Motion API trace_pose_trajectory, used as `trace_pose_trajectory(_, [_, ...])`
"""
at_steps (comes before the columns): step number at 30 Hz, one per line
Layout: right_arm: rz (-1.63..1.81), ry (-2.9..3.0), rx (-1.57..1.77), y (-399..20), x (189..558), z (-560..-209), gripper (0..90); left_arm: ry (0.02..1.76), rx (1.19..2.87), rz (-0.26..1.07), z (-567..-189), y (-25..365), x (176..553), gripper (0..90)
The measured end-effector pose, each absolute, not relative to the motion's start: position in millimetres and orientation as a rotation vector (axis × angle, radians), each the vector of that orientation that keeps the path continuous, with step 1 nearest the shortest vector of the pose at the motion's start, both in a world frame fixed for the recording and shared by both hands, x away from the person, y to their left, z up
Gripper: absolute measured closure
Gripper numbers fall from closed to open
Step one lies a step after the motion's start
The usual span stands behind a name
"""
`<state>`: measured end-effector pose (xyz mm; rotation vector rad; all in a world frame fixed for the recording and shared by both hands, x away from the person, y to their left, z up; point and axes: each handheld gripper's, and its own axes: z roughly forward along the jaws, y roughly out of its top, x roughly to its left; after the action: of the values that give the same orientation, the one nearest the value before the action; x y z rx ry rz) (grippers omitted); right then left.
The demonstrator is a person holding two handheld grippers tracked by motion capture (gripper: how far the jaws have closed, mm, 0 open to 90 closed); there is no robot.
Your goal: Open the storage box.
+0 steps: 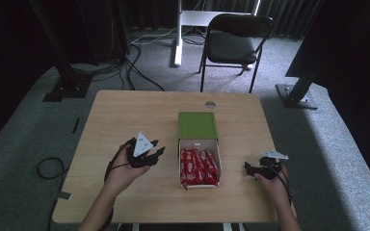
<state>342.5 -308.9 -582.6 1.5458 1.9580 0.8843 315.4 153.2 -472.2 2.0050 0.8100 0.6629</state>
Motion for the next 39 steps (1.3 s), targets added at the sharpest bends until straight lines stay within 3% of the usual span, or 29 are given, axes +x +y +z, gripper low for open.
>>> trace_pose_trajectory(12, [0.884, 1.958, 1.546, -309, 343, -583, 10.0, 0.959, 1.958, 0.638, -487, 194, 318, 59.2])
trace_pose_trajectory(20, [0.884, 1.958, 1.546, -309, 342, -583, 10.0, 1.021, 1.968, 0.635, -499, 207, 317, 46.5])
trace_pose_trajectory(23, [0.885, 1.957, 1.545, -309, 343, -583, 10.0, 1.094, 1.989, 0.558, -509, 218, 316, 36.0])
trace_pose_trajectory(29, [0.885, 1.958, 1.545, -309, 343, -583, 10.0, 1.143, 2.018, 0.523, -520, 222, 315, 25.5])
trace_pose_trajectory(35, [0.885, 1.958, 1.544, -309, 343, -583, 10.0, 1.203, 2.022, 0.601, -531, 230, 313, 13.5])
trace_pose_trajectory(39, [0.884, 1.959, 1.543, -309, 343, -583, 10.0, 1.253, 2.011, 0.617, -537, 235, 312, 12.7])
